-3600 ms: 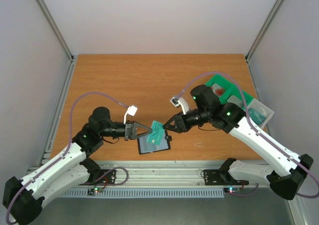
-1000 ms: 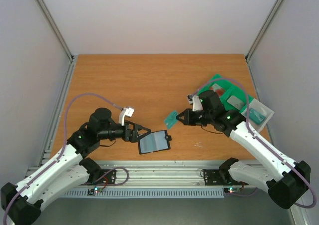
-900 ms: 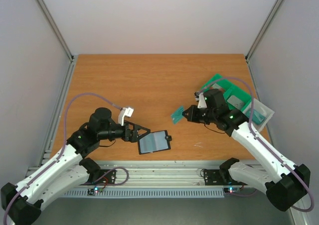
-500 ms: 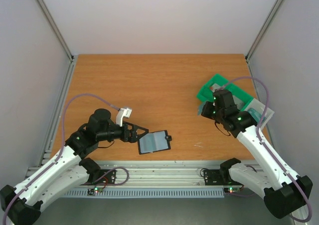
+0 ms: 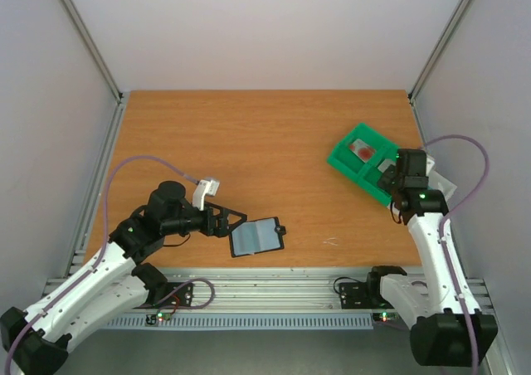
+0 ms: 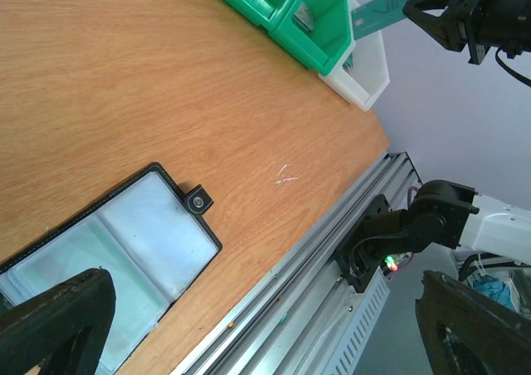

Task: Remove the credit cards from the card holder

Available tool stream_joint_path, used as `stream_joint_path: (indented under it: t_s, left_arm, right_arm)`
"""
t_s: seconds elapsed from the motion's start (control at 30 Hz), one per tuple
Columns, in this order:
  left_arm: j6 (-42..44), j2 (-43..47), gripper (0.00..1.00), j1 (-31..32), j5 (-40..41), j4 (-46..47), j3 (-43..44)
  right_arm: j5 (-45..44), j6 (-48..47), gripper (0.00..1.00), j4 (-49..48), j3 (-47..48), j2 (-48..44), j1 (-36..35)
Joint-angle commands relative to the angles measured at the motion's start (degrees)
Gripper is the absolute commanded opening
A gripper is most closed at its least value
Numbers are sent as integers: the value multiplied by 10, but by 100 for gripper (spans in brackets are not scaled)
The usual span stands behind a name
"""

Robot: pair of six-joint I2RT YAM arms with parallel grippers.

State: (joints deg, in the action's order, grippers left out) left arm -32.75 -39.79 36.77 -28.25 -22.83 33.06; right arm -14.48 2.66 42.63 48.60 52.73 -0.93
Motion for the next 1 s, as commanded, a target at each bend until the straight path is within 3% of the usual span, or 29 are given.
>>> stream_joint_path:
  t_s: [0.0, 0.33, 0.63, 0.97]
  left_arm:
    - [1, 2, 99, 2, -15, 24, 10]
    - [-11, -8, 99, 2, -30, 32, 12]
    - [-21, -11, 99, 2, -30, 33, 23]
    - [-64, 9, 99, 2, -7, 57, 16]
  right_arm:
    - [35, -17, 1, -16, 6, -1, 98]
    - [127, -67, 1, -62, 34, 69, 271]
    - [88, -126, 1, -75, 40, 111, 291]
    - [119, -139, 1, -183, -4, 177, 296]
